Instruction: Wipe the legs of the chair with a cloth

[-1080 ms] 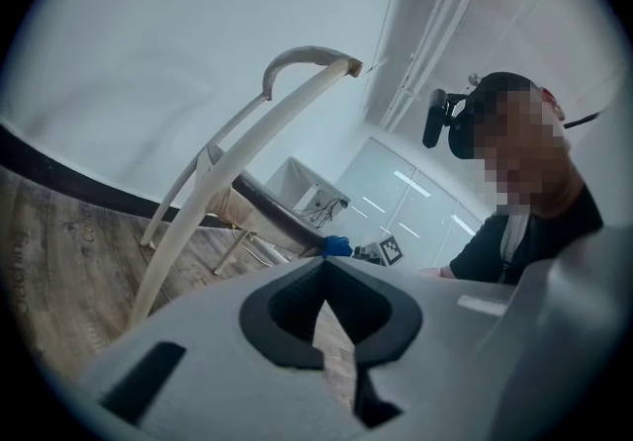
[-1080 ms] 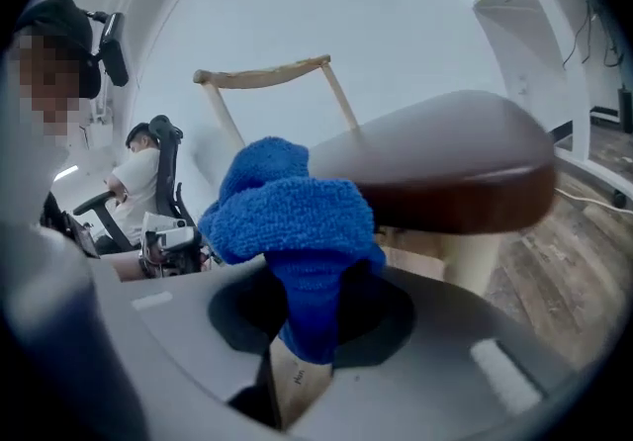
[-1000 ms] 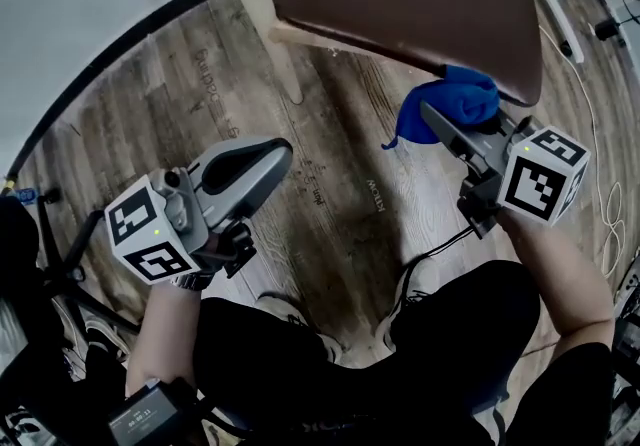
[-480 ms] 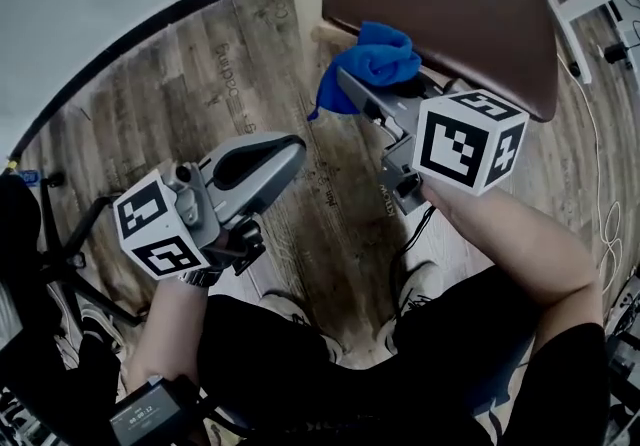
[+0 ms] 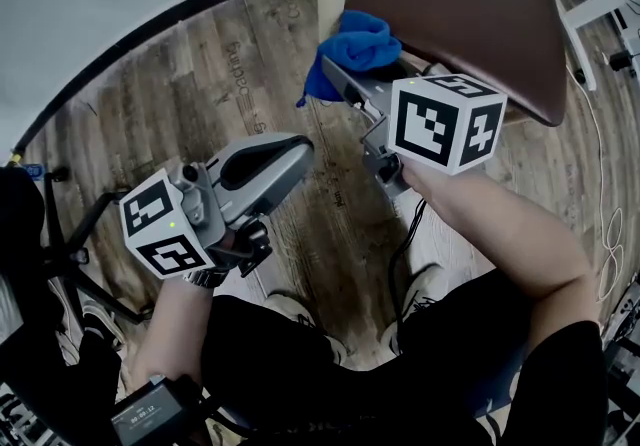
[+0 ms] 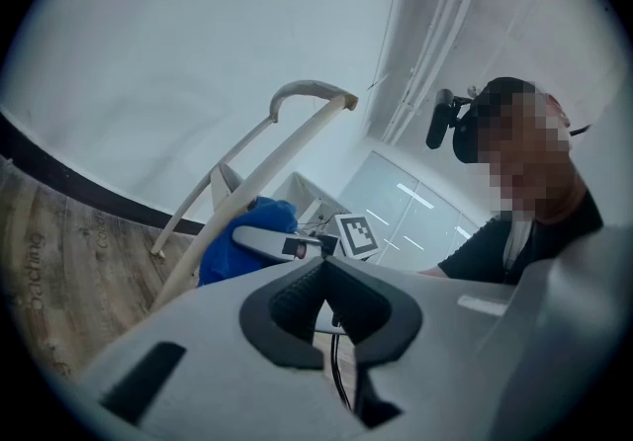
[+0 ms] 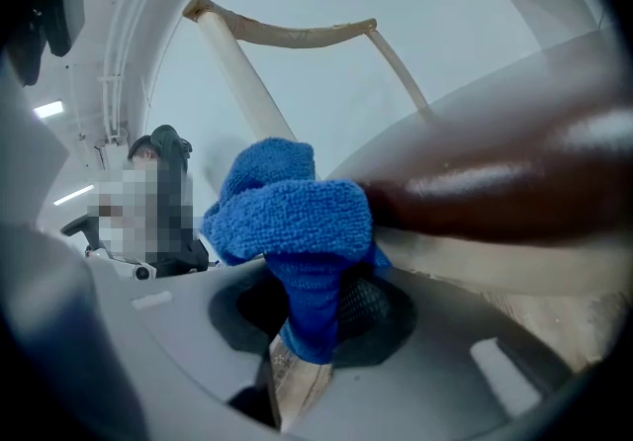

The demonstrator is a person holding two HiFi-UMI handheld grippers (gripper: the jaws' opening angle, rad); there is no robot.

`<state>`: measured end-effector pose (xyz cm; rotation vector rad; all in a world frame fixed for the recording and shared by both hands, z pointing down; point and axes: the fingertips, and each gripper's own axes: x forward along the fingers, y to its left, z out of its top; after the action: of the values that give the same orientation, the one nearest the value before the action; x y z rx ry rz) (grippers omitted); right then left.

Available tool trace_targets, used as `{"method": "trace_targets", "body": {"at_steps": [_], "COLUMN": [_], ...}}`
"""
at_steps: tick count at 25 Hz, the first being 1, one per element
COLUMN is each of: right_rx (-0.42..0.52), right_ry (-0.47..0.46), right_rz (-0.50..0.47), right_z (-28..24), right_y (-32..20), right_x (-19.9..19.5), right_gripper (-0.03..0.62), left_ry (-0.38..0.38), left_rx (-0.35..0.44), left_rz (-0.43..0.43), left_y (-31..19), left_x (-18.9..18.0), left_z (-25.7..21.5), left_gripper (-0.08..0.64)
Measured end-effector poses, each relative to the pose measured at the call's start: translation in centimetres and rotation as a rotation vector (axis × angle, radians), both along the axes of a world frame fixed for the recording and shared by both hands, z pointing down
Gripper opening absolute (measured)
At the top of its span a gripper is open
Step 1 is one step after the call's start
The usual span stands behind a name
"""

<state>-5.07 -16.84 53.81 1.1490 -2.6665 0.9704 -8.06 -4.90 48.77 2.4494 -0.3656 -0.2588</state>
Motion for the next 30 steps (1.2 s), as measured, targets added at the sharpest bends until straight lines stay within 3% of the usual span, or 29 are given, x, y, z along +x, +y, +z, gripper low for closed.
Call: {"method": "trace_targets", "body": {"at_steps": [10,14,20,26,30], "right_rx": [0.006,0.0,-0.013,-0.143,-0.262], "right_ry": [0.054,0.135,0.332,0.471,0.452], "right_rz": [0.016,0.015,-0.023,-0.026,-0.014], "right_z": [2.7,7.1,15.7,25.9,32.2], "right_y": [-0.6,-1.2,-2.0,-2.3,-1.8], "right_x": [-0.4,0.0,0.2,0.0,-0.1], "right_gripper": [0.098,0.098,0.098,0.098,0.098], "left_ry": [0.016,0.014,-0.005,0.013,0.019], "left_rx": [-0.011,-0.016,-0.046,-0.07,-0.089], "left_rz": [-0.006,-0.016,-0.028,-0.068,-0.069], "left_y": [0.3,0.1,0.0,-0.8,-0.7], "left_x": [-0.5,-0.4,-1.8,-3.3,-3.8], "left_z": [-0.6,-0.1,0.8,0.8,0.9], "left_gripper": [-0.002,-0.002,-0.002,-0.002,-0.002]}}
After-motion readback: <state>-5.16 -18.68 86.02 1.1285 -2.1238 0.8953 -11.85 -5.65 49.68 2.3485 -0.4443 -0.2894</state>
